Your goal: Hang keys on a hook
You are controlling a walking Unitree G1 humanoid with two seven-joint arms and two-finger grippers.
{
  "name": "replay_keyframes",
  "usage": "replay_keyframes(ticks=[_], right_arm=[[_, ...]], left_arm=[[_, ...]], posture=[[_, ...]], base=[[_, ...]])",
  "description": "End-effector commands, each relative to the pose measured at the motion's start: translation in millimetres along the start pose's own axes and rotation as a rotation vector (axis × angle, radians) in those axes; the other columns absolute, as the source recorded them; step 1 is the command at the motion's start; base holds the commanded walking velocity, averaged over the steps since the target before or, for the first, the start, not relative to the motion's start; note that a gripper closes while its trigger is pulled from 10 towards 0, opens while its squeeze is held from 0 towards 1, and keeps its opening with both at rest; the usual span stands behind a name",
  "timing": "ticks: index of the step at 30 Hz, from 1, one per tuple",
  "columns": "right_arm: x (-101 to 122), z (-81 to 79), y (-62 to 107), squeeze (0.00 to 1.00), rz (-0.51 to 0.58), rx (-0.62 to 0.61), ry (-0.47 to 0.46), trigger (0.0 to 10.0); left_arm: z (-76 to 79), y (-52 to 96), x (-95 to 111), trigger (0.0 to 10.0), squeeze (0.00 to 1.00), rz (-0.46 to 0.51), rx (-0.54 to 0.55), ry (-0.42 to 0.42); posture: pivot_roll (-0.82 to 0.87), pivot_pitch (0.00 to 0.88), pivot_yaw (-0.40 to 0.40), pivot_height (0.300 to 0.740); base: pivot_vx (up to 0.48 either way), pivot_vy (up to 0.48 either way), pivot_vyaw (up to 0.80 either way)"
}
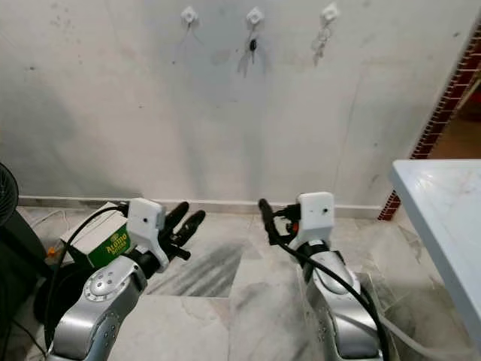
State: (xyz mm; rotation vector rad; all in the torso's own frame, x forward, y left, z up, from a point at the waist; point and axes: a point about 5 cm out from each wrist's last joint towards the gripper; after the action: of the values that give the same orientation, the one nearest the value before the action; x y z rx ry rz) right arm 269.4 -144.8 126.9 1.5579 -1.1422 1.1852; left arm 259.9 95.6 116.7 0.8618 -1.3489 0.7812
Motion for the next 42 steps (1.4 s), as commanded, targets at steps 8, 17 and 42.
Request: replay_keyframes(ticks=[8, 17, 42], right_arm=[[2, 3.1, 0.7, 0.00, 0.006, -0.015, -0.003, 10.0], [3, 2.6, -0.4, 0.00, 0.006, -0.015, -0.005, 10.0], [6, -2.6, -2.4, 0.00, 0.033, -0.020, -0.006, 10.0]], left_arm=[[-5.0, -3.3, -1, 10.0, 0.00, -0.014, 0.021, -0.006], [-7.1, -6.6, 0, 10.0, 0.00, -0.011, 0.025, -0.006], [-4.1, -12.8, 0, 10.0, 0.00, -0.002, -0.013, -0.039]], posture=[[-0.09, 0.000, 0.080, 0.740], [-0.09, 0.000, 0.086, 0.740], [-0.11, 0.000, 0.119, 0.740]], base=[[0.000, 0.000, 0.00], [0.000, 0.149, -0.53], [0.000, 0.403, -0.78]])
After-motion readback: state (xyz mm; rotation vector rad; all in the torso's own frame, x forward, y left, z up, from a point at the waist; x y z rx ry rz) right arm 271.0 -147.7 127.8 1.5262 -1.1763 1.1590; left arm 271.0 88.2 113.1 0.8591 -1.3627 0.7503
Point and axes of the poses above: a point about 5 cm out from each wrist's last joint towards the gripper, its own y axis pointing back from the gripper into the wrist, its own x axis along the axis of the wrist's last joint, z = x × y, and after that the axes turned 8 degrees about -y, right-handed
